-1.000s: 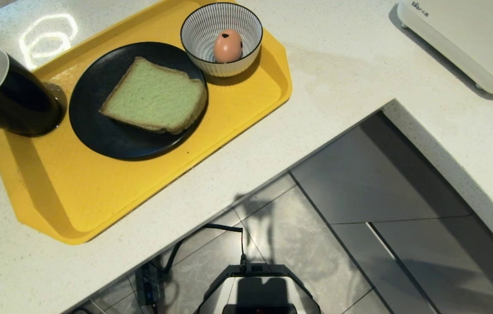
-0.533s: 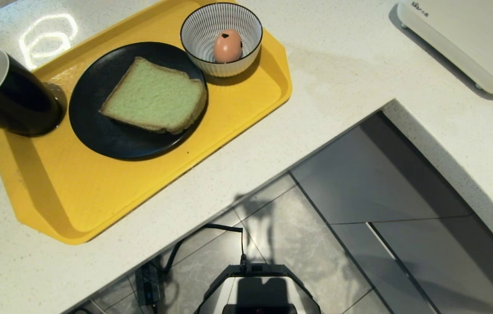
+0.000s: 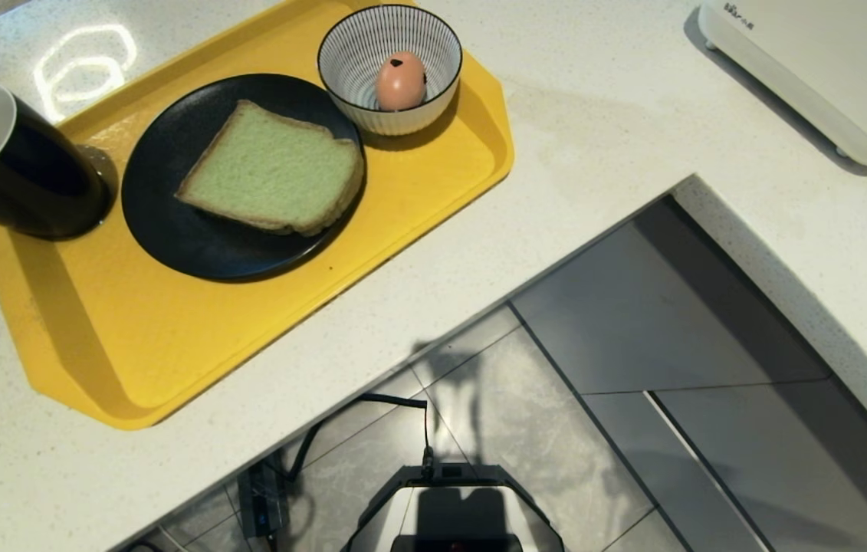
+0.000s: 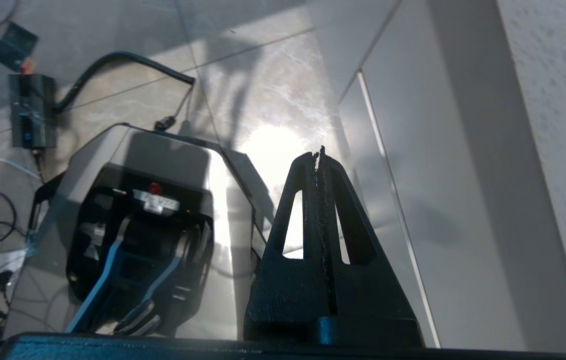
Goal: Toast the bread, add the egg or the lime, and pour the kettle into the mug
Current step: Pick up the kettle
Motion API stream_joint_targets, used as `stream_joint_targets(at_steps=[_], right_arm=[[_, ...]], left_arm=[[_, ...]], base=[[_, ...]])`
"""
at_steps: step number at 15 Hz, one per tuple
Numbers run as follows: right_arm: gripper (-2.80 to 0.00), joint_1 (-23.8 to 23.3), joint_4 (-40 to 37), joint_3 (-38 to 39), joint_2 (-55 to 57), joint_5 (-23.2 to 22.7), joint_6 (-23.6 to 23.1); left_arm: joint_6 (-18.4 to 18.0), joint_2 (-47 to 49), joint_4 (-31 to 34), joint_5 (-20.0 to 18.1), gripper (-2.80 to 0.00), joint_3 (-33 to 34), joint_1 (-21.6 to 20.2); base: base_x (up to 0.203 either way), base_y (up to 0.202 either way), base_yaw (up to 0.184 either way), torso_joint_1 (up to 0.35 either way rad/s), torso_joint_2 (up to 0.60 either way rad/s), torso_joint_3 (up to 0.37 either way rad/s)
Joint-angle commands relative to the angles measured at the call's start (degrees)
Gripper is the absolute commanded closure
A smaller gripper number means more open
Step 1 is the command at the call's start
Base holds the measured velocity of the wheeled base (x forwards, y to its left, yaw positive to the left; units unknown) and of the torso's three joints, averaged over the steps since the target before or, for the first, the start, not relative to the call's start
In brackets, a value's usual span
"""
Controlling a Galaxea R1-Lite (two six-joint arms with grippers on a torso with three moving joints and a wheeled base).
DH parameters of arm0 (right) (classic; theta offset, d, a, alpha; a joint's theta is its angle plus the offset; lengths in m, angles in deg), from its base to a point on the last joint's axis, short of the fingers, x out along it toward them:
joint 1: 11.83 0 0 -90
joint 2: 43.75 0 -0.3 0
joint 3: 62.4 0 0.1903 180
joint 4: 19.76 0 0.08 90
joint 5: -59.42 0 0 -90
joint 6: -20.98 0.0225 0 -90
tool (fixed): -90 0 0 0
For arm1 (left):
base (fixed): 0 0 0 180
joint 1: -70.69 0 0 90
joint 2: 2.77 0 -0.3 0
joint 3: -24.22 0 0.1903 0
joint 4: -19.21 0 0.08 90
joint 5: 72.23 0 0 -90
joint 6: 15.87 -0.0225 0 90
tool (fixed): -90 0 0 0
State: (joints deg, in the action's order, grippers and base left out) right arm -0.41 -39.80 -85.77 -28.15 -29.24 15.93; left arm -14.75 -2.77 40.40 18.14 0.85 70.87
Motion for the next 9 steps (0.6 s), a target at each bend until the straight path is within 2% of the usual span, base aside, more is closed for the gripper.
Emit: stream_joint_targets(at_steps=[1,4,5,7,9], right_arm=[[0.00,-2.75,0.01,0.09,1.79,0.05,0.21],[0.00,-3.34,-2.01,0.09,0.13,-0.02,3.83],[0.00,-3.60,-2.04,0.09,0.13,-0.02,3.91],[0.00,-7.22,-3.00,0.09,-0.44,-0.25,3.56],[0.00,-9.45,-3.51,0.09,-5.34,-1.18,2.06]], left_arm=[[0.02,0.00,-0.03,-0.01,0.00,0.79,-0.01],[0.02,0.00,-0.03,0.02,0.00,0.79,-0.01],[0.02,0.00,-0.03,0.06,0.00,0.79,-0.01],[0.02,0.00,-0.03,0.06,0.00,0.79,-0.01],[0.02,0.00,-0.03,0.04,0.00,0.79,-0.01]], base=[[0.000,0.000,0.000,0.000,0.00,0.000],[0.000,0.000,0.000,0.000,0.00,0.000],[0.000,0.000,0.000,0.000,0.00,0.000],[0.000,0.000,0.000,0.000,0.00,0.000],[0.000,0.000,0.000,0.000,0.00,0.000]])
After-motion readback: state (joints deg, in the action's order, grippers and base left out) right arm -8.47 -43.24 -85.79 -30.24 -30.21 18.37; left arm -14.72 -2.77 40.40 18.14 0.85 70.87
